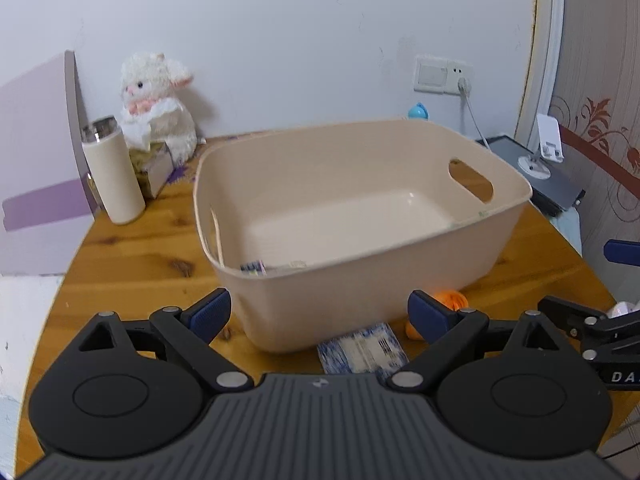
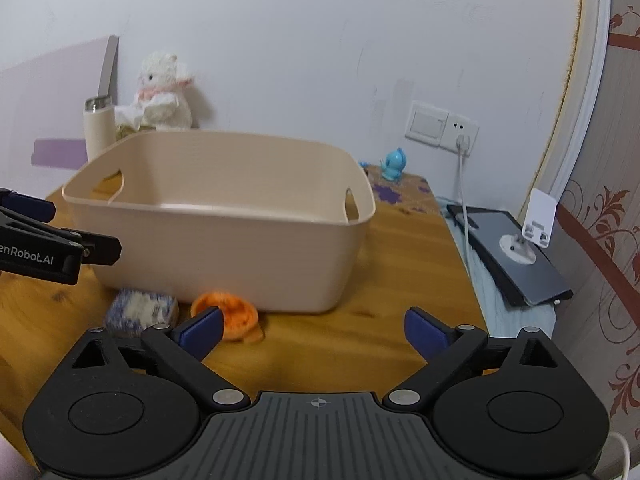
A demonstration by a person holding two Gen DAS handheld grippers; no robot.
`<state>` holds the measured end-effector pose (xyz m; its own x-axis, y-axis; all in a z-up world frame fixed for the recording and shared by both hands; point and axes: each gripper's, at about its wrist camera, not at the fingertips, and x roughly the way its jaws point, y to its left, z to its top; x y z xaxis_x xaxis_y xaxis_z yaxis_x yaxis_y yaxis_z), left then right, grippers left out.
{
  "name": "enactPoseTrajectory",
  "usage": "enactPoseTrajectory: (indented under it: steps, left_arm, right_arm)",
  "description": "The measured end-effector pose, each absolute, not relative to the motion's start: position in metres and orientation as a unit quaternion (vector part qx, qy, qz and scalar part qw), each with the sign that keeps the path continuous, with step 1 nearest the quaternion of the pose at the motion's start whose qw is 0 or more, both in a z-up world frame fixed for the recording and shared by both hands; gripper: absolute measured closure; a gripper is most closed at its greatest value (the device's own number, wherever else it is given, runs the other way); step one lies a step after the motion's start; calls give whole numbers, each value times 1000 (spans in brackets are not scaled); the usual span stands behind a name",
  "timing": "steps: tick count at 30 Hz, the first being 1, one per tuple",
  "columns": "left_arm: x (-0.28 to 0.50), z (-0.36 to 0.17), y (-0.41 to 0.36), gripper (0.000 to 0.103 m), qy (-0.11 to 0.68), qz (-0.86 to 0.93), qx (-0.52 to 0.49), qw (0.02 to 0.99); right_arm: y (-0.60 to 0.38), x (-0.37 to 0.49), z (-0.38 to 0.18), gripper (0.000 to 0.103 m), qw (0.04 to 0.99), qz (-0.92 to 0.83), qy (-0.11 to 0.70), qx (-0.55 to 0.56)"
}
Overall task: Organize objects
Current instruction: 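Move both tools back to the tea box and orange cup, then grasp the blue-and-white tea box with left tool while right tool grasps orange silicone cup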
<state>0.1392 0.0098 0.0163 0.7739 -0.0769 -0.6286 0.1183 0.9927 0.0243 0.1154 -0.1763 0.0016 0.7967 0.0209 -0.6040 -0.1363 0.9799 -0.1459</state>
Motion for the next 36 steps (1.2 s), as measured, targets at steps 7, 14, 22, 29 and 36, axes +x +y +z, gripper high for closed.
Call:
enactPoseTrajectory:
  steps: [7,14,22,29,36]
  left_arm:
    - [140,-8,-1,7,355,-50,47,932]
    - [154,-30,-9,7,377,-56,41,923]
    - [169,-51,-10,7,393,-58,11,918]
    - [177,-71,-5,7,418,-47,13,907]
    - [177,-74,8,7,411,-30,18,911]
  right_arm:
    - [-172,121,-21,2,932,51,344,-101]
    - [-173,132,-39,1,923,54,368,-103]
    - [-171,149,-57,0,912,64,391,-103]
    - [-166,159,-68,0,911,70,395,-100]
    - [-159,169,-74,0,911,79,393,-101]
